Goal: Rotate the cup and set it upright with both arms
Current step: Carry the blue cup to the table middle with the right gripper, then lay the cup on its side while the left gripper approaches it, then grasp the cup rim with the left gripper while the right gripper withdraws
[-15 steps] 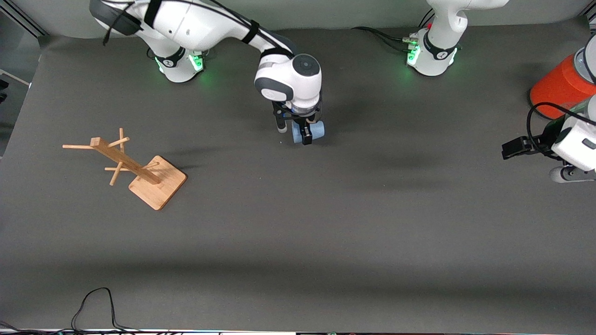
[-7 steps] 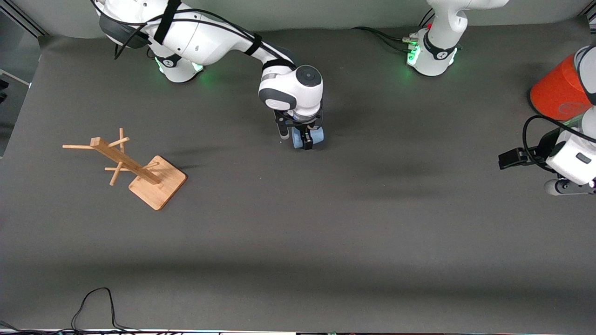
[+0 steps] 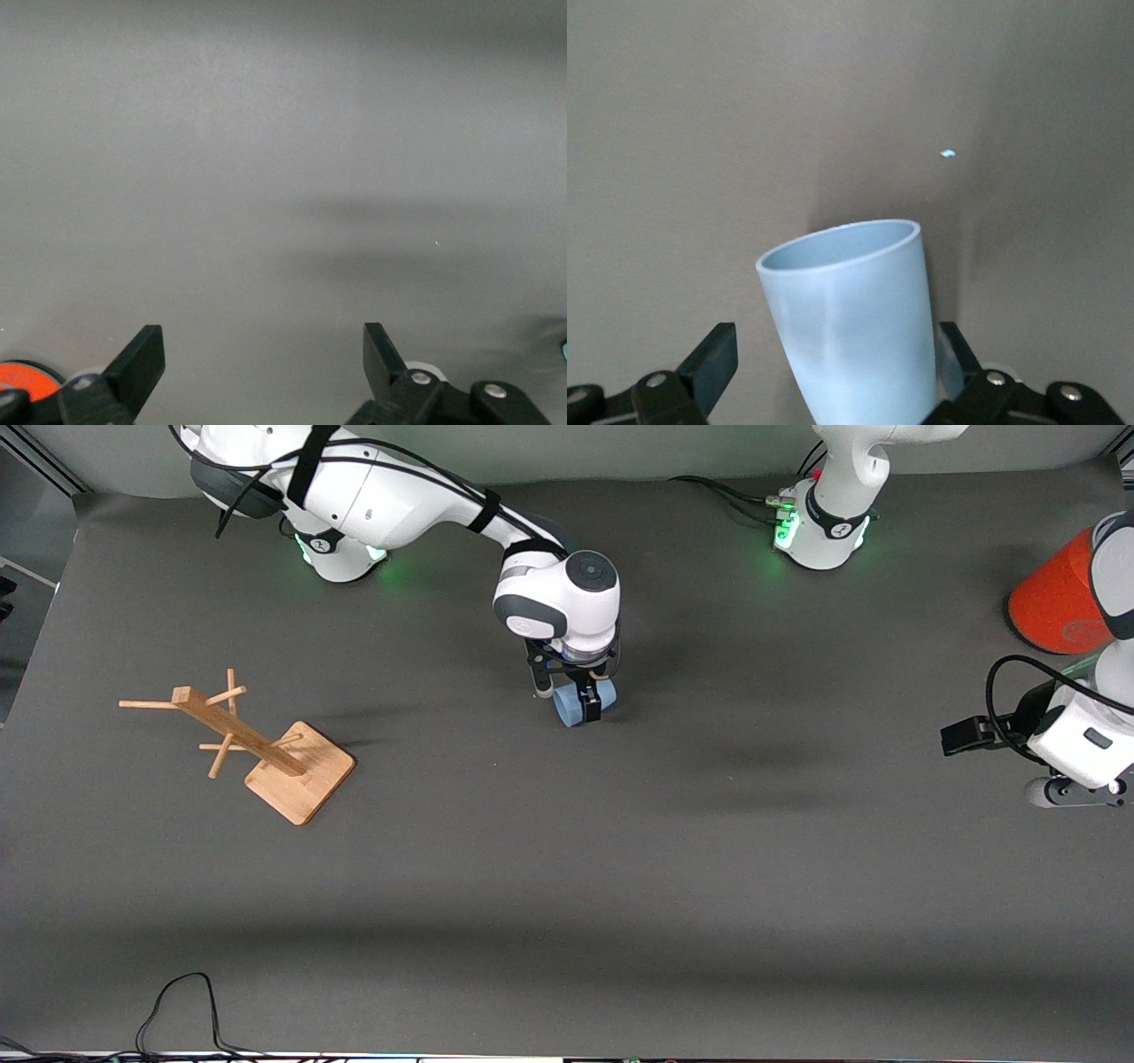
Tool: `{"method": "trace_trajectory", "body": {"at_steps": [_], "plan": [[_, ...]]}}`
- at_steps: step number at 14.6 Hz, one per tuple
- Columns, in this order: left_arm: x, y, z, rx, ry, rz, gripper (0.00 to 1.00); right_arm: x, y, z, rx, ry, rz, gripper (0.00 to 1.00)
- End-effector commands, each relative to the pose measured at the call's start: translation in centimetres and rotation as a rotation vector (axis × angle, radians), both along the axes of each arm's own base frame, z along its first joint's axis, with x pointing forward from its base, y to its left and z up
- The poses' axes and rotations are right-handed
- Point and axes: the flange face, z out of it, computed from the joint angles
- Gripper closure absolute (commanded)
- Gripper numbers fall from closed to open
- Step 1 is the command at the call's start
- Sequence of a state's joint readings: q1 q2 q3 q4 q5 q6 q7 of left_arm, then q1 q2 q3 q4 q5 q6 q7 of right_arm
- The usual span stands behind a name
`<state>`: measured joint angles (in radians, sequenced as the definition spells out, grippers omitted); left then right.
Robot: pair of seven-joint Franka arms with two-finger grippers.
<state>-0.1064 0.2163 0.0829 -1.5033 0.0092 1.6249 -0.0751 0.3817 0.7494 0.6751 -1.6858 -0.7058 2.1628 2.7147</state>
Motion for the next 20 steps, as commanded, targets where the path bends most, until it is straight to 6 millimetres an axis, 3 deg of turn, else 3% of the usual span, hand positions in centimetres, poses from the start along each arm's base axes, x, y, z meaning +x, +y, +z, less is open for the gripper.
{"method": "trace_trajectory", "body": {"at_steps": [1, 5, 7, 9, 12, 15, 17, 20], "plan": [[0.5, -0.4, -0.2, 0.0, 0.002, -0.016, 0.0, 0.9, -0.4, 6.3, -0.017, -0.056, 0.001, 0.0], [0.4, -2.7, -0.7, -0.001, 0.016, -0.053, 0.0, 5.1, -4.1, 14.0, 0.076, -0.025, 0.077, 0.0], [0.1, -5.2, -0.8, 0.002, 0.021, -0.074, 0.0, 7.5, -7.6, 17.6, 0.089, -0.004, 0.162, 0.0], [-0.4, -9.1, -0.8, 0.007, 0.018, -0.077, 0.0, 9.8, -12.1, 20.5, 0.077, 0.035, 0.264, 0.0], [-1.6, -19.5, -3.9, 0.044, 0.038, 0.009, 0.0, 12.1, -18.6, 24.5, 0.05, 0.084, 0.392, 0.0], [-1.0, -29.5, -7.9, 0.055, -0.021, 0.159, 0.0, 14.2, -25.4, 27.3, 0.026, 0.122, 0.517, 0.0], [-1.0, -35.4, -12.0, 0.064, -0.036, 0.204, 0.0, 15.3, -31.1, 30.1, 0.089, 0.105, 0.595, 0.0], [-2.6, -43.0, -19.6, 0.15, -0.126, 0.207, 0.0, 15.2, -37.9, 31.8, 0.073, 0.087, 0.755, 0.0]]}}
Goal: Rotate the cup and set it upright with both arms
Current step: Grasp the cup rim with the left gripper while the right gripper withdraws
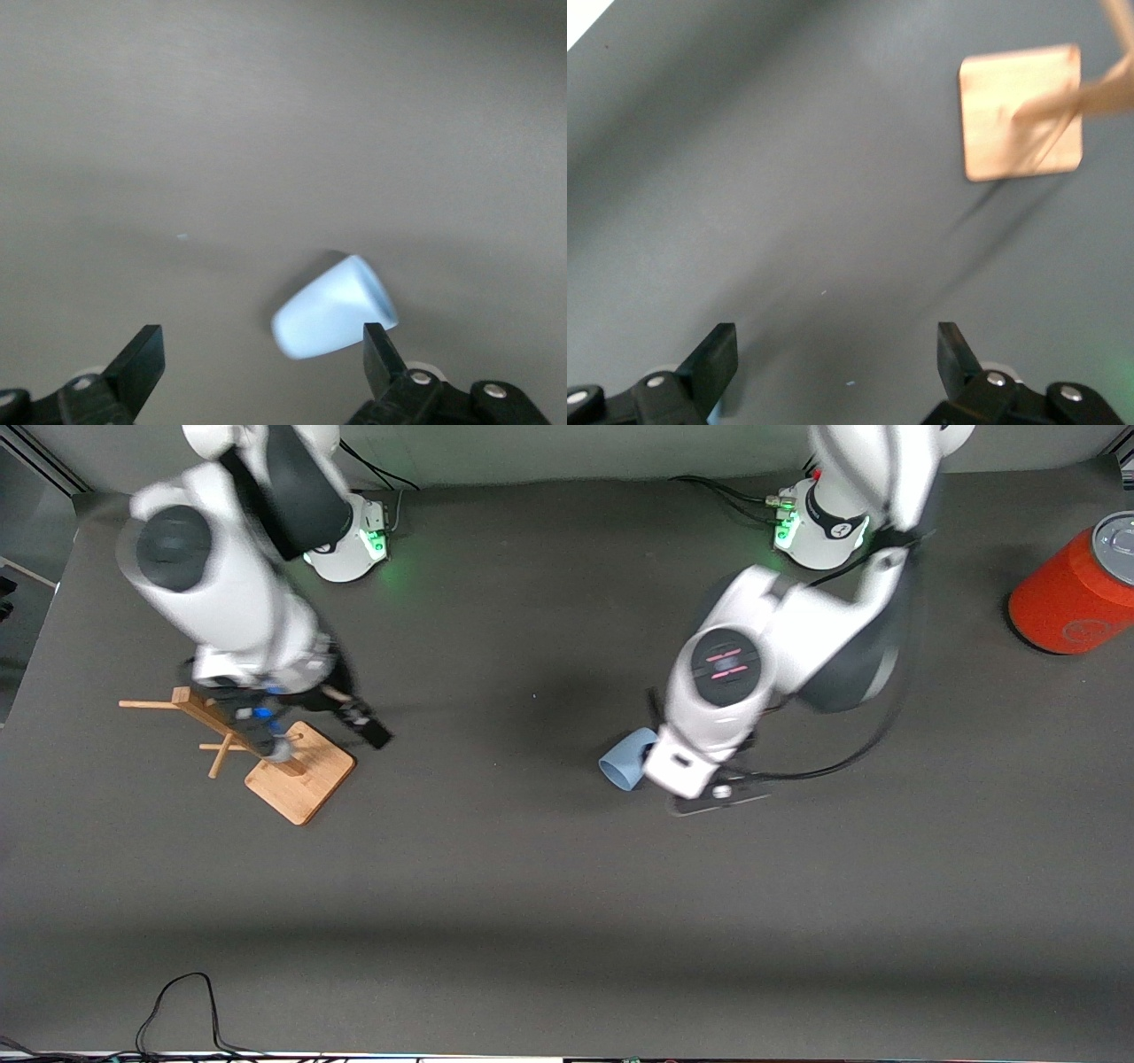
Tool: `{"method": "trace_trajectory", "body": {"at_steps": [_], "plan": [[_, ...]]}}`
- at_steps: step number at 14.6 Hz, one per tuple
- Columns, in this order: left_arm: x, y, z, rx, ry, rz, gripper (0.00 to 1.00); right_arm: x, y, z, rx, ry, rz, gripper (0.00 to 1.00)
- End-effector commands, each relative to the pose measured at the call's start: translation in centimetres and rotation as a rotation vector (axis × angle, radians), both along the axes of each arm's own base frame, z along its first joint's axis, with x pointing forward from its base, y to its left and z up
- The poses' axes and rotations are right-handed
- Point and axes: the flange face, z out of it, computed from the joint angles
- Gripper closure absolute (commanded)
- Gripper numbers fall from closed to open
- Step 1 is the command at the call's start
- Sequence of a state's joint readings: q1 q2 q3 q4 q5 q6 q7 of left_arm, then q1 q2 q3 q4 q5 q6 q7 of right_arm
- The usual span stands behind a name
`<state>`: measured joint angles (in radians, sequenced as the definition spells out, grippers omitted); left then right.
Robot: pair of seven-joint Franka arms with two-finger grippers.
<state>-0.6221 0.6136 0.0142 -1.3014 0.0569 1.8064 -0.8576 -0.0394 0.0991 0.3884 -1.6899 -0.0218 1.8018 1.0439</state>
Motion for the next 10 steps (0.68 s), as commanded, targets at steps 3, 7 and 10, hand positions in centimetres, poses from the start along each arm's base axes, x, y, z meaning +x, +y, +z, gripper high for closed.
{"method": "trace_trajectory", "body": {"at_steps": [3, 7, 10], "plan": [[0.6, -7.2, -10.3, 0.094, -0.11, 0.047, 0.0, -1.2, -10.4, 1.7, 0.033, -0.035, 0.243, 0.0], [0.7, -5.9, -15.5, 0.2, -0.036, -0.136, 0.0, -0.1, -18.6, 1.5, 0.037, -0.07, 0.454, 0.0], [0.5, -4.3, -16.3, 0.257, 0.071, -0.285, 0.01, -0.3, -20.0, 1.5, 0.037, -0.068, 0.458, 0.0]]}}
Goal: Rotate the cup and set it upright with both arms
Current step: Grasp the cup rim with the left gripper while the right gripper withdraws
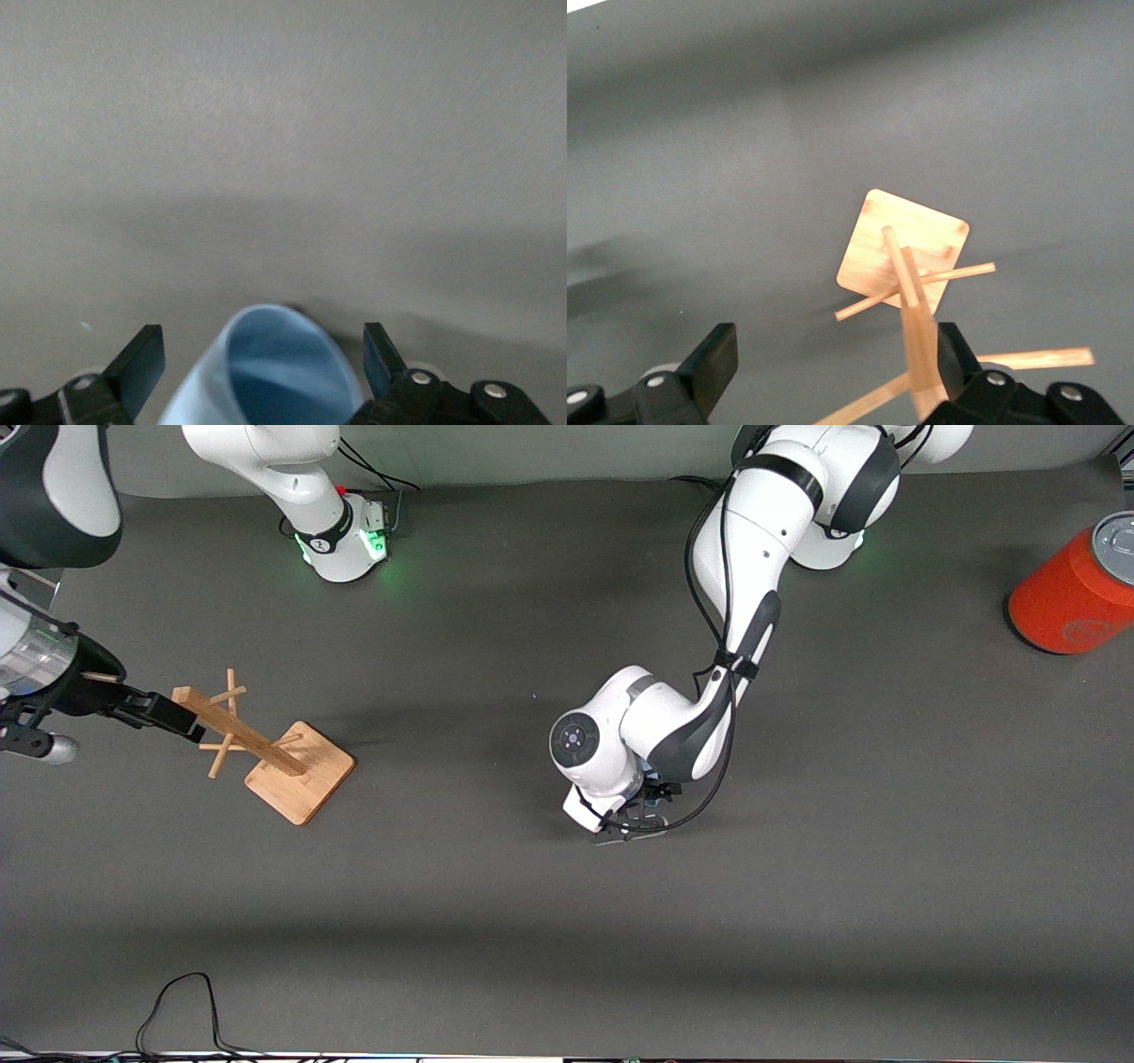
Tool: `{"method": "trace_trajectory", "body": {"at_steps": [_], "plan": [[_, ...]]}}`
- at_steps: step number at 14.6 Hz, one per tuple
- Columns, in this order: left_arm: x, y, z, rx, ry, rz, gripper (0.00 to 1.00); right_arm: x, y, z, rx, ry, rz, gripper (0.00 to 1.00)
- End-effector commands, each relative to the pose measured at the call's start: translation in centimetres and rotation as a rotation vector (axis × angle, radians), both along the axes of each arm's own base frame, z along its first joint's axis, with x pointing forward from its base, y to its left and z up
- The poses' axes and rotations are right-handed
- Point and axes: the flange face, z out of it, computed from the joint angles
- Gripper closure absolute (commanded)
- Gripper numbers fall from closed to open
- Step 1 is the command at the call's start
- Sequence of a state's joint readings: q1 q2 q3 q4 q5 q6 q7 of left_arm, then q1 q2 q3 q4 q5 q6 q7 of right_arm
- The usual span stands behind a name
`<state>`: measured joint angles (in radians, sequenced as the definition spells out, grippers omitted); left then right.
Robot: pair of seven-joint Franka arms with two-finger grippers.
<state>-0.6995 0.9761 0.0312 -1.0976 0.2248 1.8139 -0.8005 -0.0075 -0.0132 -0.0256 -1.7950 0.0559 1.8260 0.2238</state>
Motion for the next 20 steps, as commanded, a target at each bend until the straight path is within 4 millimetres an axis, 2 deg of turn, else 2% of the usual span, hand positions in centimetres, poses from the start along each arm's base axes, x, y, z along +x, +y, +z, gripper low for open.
{"method": "trace_trajectory", "body": {"at_steps": [1, 4, 6, 8, 9, 10, 14, 16, 18, 20], "plan": [[0.1, 0.6, 0.2, 0.053, 0.072, -0.11, 0.02, -0.6, 0.7, 0.5, 0.022, -0.015, 0.035, 0.0], [-0.5, 1.1, -0.3, 0.097, 0.138, -0.164, 0.07, -0.9, 0.7, 1.0, 0.023, -0.002, 0.037, 0.0], [-0.6, 1.2, -0.3, 0.101, 0.174, -0.224, 0.36, -1.3, 0.6, 1.4, 0.024, 0.004, 0.037, 0.0], [-0.6, 1.4, -0.2, 0.103, 0.198, -0.258, 0.76, -1.4, 0.6, 1.4, 0.023, 0.009, 0.039, 0.0], [-0.6, 1.4, -0.2, 0.104, 0.204, -0.266, 0.92, -1.4, 0.6, 1.4, 0.02, 0.009, 0.047, 0.0], [-0.6, 1.5, 0.0, 0.106, 0.208, -0.268, 1.0, -1.3, 0.6, 1.2, 0.017, 0.006, 0.061, 0.0], [-0.6, 1.7, 0.9, 0.11, 0.258, -0.349, 1.0, -1.1, 0.7, 0.9, 0.006, 0.008, 0.075, 0.0], [-0.5, 1.7, 2.2, 0.103, 0.252, -0.36, 1.0, -1.1, 1.0, 1.0, 0.004, 0.005, 0.081, 0.0], [-0.3, 1.6, 4.2, 0.097, 0.237, -0.338, 1.0, -1.0, 1.1, 0.9, 0.004, 0.007, 0.082, 0.0], [-0.2, 1.4, 8.0, 0.071, 0.189, -0.289, 1.0, -1.0, 1.1, 0.4, 0.005, 0.017, 0.084, 0.0]]}}
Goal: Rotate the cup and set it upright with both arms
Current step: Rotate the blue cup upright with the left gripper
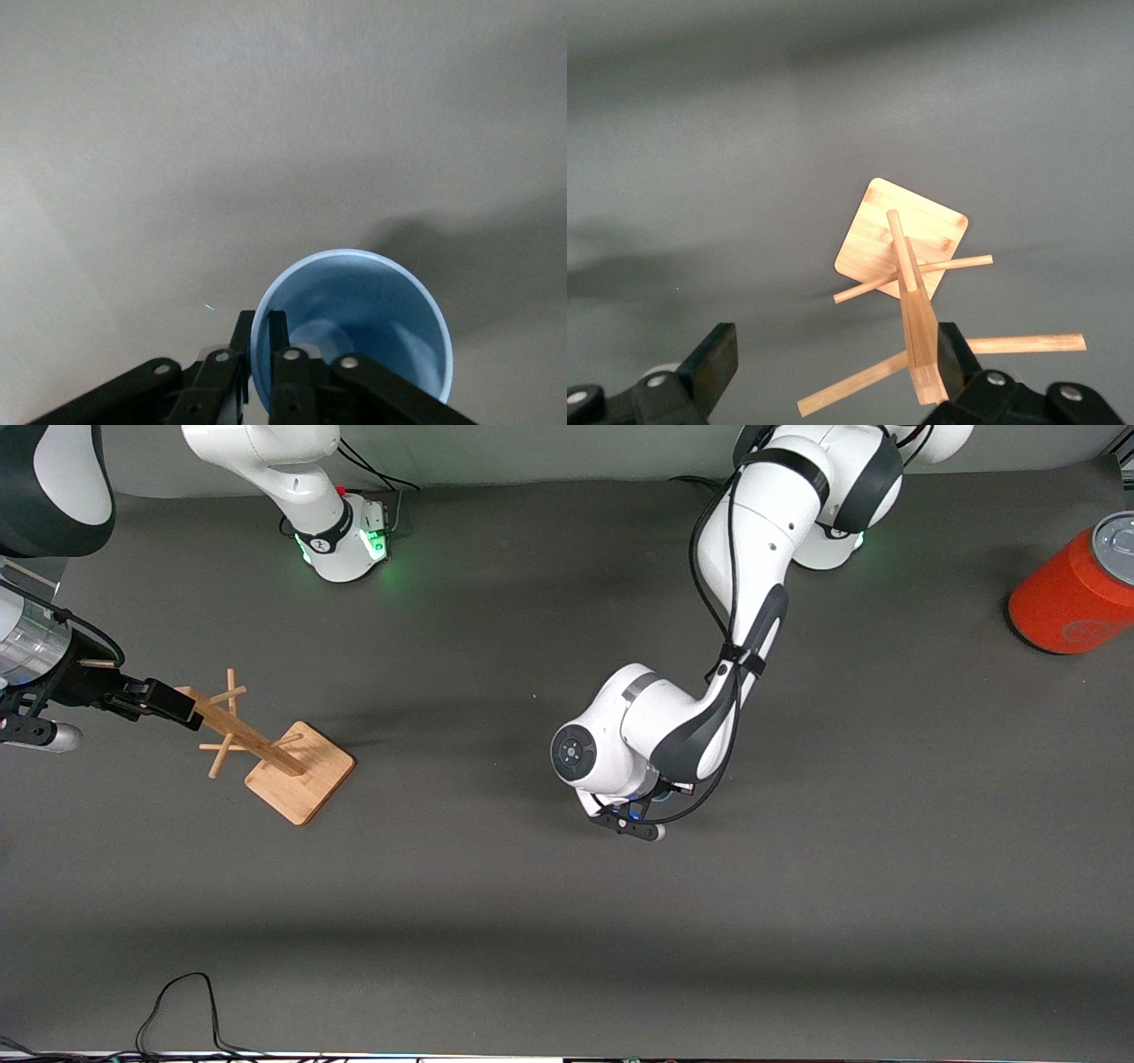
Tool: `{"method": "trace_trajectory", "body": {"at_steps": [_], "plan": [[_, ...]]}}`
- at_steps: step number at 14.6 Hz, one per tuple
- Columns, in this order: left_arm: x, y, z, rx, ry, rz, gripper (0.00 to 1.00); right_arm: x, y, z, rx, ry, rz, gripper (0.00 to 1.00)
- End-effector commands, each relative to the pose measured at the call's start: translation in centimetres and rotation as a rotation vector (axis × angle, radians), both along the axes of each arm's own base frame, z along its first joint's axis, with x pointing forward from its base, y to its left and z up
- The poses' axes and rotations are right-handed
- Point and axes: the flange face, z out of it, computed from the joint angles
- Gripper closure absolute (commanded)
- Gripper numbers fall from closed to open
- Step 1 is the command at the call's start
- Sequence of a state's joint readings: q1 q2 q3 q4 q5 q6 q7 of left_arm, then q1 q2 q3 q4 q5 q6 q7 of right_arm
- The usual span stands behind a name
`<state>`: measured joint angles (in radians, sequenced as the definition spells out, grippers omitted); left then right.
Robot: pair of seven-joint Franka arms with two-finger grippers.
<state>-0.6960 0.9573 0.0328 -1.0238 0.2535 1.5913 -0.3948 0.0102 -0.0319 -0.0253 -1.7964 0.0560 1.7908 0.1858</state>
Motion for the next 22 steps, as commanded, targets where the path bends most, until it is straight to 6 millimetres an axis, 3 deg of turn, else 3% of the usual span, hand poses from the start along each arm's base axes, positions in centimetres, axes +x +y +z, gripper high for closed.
{"method": "trace_trajectory", "body": {"at_steps": [1, 5, 8, 10, 13, 15, 18, 22], "plan": [[0.1, 0.0, 6.0, -0.03, -0.062, 0.077, 1.0, -0.3, 0.1, -0.1, 0.005, 0.003, 0.025, 0.0], [0.0, 0.5, 15.5, -0.187, -0.14, 0.226, 1.0, -0.2, 0.2, -0.2, 0.003, -0.001, 0.027, 0.0], [-0.2, 3.6, 22.7, -0.314, -0.191, 0.289, 1.0, -0.2, 0.9, -0.1, 0.003, -0.004, 0.039, 0.0], [-2.1, 5.1, 24.7, -0.387, -0.246, 0.324, 1.0, -0.1, 1.1, -0.1, -0.004, -0.009, 0.043, 0.0], [-4.8, 6.7, 23.6, -0.48, -0.335, 0.357, 1.0, 0.1, 2.0, -0.3, -0.033, -0.016, 0.07, 0.0], [-6.5, 7.3, 21.6, -0.56, -0.404, 0.375, 1.0, 0.1, 2.9, -0.4, -0.063, -0.013, 0.087, 0.0], [-7.9, 7.6, 17.1, -0.659, -0.488, 0.385, 1.0, 0.0, 2.8, -0.3, -0.062, -0.013, 0.084, 0.0], [-8.0, 5.4, 10.4, -0.643, -0.495, 0.381, 1.0, 0.4, 3.7, -0.3, -0.062, -0.037, 0.099, 0.0]]}}
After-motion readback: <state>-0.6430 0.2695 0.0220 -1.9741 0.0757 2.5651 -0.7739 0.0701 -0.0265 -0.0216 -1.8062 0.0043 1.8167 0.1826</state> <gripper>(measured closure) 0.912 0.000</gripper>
